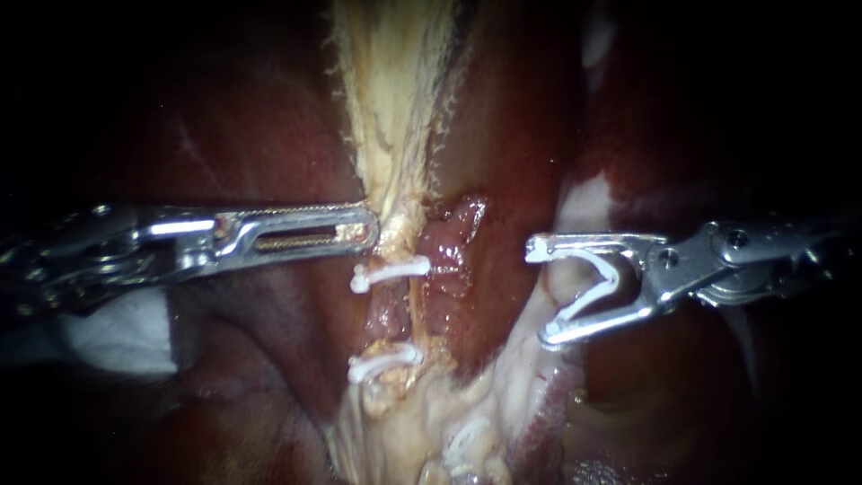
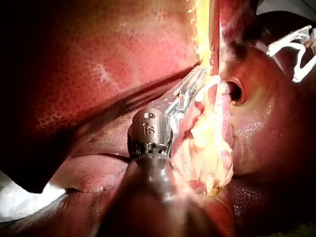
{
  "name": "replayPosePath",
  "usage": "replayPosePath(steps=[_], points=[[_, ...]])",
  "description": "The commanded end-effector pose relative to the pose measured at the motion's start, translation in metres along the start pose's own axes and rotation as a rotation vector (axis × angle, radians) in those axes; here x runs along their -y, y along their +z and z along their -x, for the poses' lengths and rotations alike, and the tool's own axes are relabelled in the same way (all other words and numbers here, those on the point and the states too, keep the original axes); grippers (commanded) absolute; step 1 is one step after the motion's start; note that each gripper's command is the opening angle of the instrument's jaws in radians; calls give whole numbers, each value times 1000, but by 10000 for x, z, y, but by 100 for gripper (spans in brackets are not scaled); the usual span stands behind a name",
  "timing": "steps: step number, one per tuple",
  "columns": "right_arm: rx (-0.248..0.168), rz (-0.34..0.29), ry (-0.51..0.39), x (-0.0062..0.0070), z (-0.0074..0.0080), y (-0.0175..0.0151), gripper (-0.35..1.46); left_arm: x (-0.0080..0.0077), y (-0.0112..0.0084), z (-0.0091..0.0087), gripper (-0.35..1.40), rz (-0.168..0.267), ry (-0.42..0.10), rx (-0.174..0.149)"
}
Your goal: Clipping first clip right tube
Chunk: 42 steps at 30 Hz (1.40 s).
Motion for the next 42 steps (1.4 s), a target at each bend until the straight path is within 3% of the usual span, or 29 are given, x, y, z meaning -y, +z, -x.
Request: replayPosePath(steps=[1, 9, 12, 18, 23, 32, 42], points=[[0, 0, 0, 0, 0, 0, 60, 0, 0, 0, -35, 0, 0, 0], [-1, -3, -8, 2, 2, 3, 59, 1, -5, 1, -35, -3, -6, -1], [-8, -26, 65, 3, 11, 11, 58, 1, -16, 4, -35, -9, -8, -6], [-15, -54, 162, -1, 58, 51, 57, 7, -50, 13, -35, -15, -13, -2], [-12, -58, 179, -15, 88, 82, 58, 20, -75, 17, -35, -24, -20, 11], [16, -76, 194, -41, 106, 117, 54, 49, -85, 16, -35, -30, -23, 20], [25, -91, 193, -57, 113, 153, 54, 53, -87, 15, -35, -30, -23, 20]])
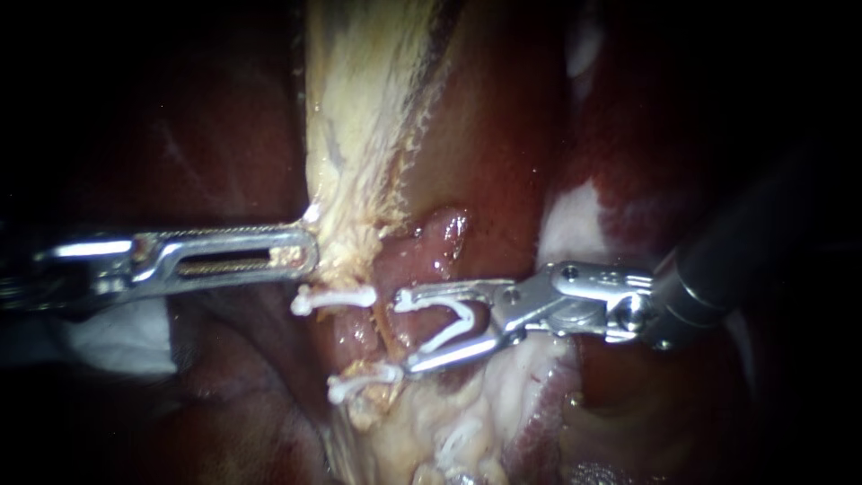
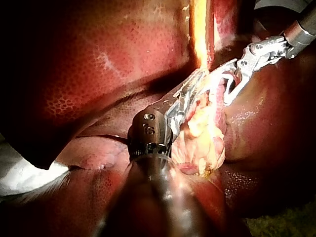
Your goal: Clipping first clip right tube
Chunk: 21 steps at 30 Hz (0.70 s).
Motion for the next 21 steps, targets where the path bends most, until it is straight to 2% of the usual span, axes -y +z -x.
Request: replayPosePath(steps=[1, 12, 15, 21], points=[[0, -2, -1, -1, 0, 3, 54, 0, 0, 0, -35, 0, 0, 0], [9, -34, -4, -8, -4, 23, 54, 2, -1, 0, -35, 0, 0, 0], [4, -55, -4, -2, -4, 25, 55, 2, -1, 0, -35, 0, 0, 0], [-12, -127, 12, 20, -9, 34, 55, 1, -1, 0, -35, -1, 1, -1]])
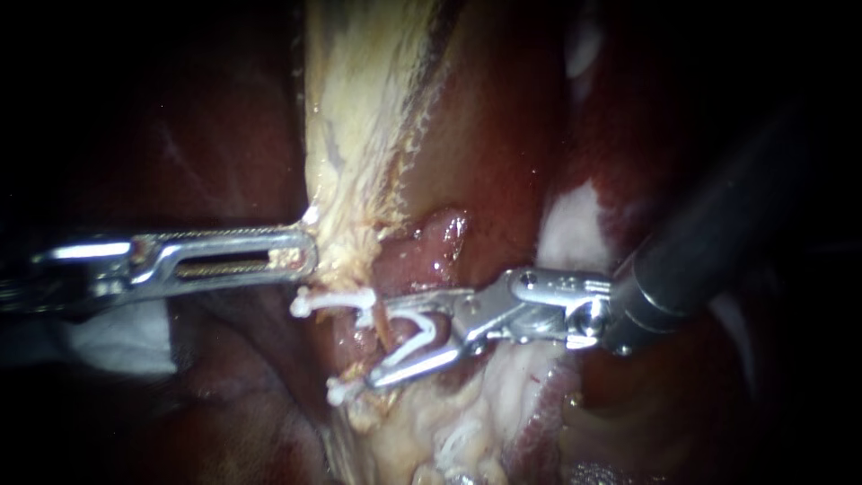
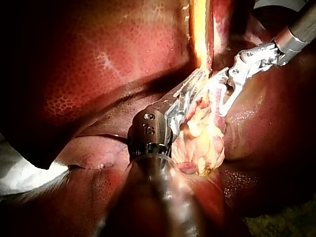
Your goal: Clipping first clip right tube
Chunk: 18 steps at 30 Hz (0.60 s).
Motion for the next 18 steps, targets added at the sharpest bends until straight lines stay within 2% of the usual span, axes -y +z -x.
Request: replayPosePath(steps=[1, 5, 10, 18], points=[[0, -13, 2, 4, -2, 2, 55, -1, 1, 0, -35, -1, 0, 0], [9, -51, 18, 12, -3, 7, 52, -4, 2, 0, -35, -2, 1, -1], [10, -50, 25, 11, -2, 8, 51, -5, 2, 0, -35, -2, 1, -1], [16, -47, 69, 9, 14, 13, 46, -5, 2, 0, -35, -2, 1, -1]])
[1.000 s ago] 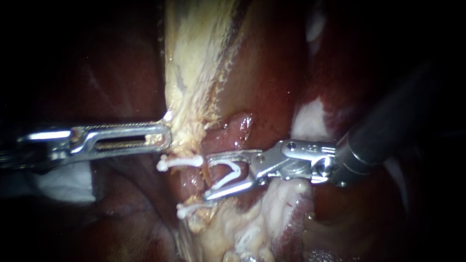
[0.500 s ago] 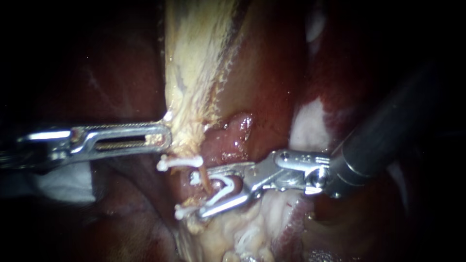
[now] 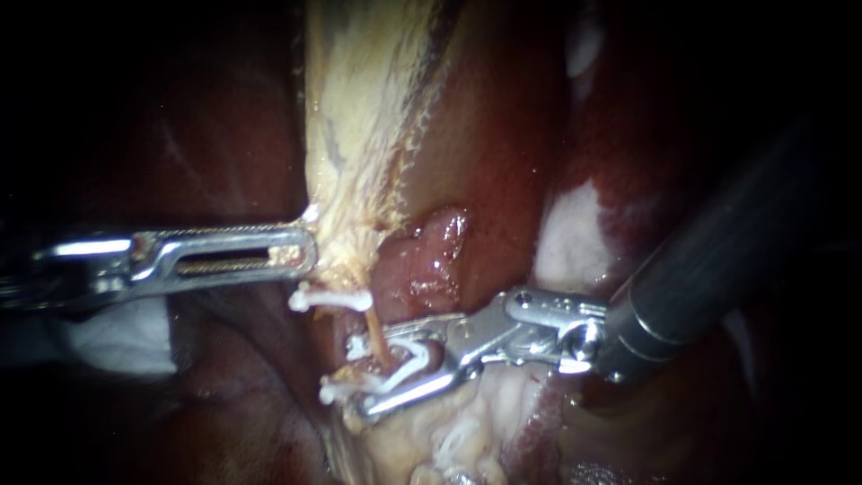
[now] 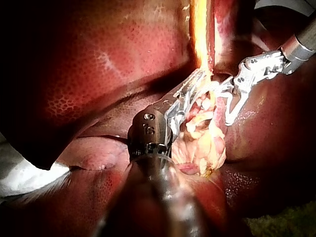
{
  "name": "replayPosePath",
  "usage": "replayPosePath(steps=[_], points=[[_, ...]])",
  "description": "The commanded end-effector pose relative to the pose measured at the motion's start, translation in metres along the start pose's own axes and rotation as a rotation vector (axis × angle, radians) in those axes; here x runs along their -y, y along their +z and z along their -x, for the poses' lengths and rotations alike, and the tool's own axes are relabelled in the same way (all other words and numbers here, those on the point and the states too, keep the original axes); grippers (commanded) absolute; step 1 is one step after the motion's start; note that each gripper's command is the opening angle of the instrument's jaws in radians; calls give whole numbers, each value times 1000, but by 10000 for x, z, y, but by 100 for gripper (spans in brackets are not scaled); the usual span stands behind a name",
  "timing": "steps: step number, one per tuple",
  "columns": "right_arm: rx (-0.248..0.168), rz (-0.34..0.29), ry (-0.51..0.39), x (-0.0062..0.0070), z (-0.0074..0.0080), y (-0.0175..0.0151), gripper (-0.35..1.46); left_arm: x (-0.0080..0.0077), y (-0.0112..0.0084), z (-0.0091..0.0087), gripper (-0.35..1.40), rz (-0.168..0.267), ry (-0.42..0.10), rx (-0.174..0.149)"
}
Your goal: Clipping first clip right tube
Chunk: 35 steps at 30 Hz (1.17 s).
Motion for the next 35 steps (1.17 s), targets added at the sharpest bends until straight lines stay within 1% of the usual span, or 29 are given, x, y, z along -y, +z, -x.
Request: replayPosePath(steps=[1, 7, 10, 11, 13, 15, 16, 18, 20, 35], points=[[1, -3, 10, 0, 1, 1, 45, 0, 0, 0, -35, 0, 0, 0], [2, -5, 34, 1, 2, 0, 32, 0, 0, 0, -35, 0, 0, 0], [2, -5, 40, 0, 1, -1, 20, 0, 0, 0, -35, 0, 0, 0], [1, -5, 46, 0, 1, -1, 14, 0, 0, 0, -35, 0, 0, 0], [-1, -8, 64, -2, 0, -3, -9, 0, 0, 0, -35, 0, 0, 0], [8, 1, 71, -4, 1, -6, -31, 0, 0, 0, -35, 0, 0, 0], [15, 7, 71, -4, 1, -7, -35, 0, 0, 0, -35, 0, 0, 0], [41, 15, 72, -5, 2, -10, -35, -1, 0, 0, -35, 0, 0, 0], [49, 18, 73, -5, 3, -11, -35, -1, 0, 0, -35, 0, 0, 0], [50, 17, 78, -5, 3, -12, -35, -6, 2, 1, -35, -1, 0, -1]])
